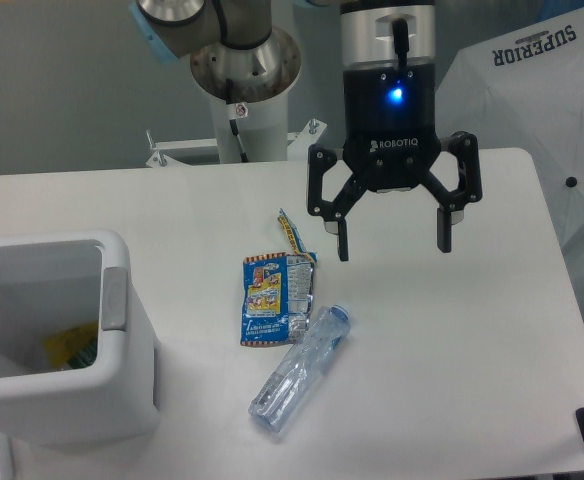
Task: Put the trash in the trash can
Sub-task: 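Lower the open gripper toward the clear plastic water bottle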
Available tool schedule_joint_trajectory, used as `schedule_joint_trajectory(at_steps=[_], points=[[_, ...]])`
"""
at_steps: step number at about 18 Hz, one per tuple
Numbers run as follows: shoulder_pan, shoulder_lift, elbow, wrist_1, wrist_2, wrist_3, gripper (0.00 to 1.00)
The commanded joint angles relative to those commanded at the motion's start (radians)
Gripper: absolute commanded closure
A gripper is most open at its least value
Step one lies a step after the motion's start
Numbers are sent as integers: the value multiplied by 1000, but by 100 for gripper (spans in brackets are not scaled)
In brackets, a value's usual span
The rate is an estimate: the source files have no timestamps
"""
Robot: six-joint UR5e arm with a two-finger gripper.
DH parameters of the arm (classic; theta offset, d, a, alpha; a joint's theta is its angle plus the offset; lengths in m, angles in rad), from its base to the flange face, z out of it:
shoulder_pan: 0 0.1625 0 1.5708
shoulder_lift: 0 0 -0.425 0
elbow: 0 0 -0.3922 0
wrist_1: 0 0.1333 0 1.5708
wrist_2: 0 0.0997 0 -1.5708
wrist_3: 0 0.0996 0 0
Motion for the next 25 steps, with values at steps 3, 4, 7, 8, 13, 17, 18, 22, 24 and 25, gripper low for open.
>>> schedule_joint_trajectory(at_steps=[3,4,7,8,13,17,18,22,24,25], points=[[0,0,-3,-2,5,34,0],[2,0,-9,5,5,40,0],[0,-5,-24,9,15,42,0],[-3,-8,-37,14,12,40,0],[-6,-9,-98,57,15,29,0],[-24,-37,-136,129,15,31,0],[-37,-44,-143,129,15,32,0],[-57,-83,-146,126,17,52,0],[-61,-106,-152,123,18,103,0],[-72,-116,-162,123,18,132,0]])
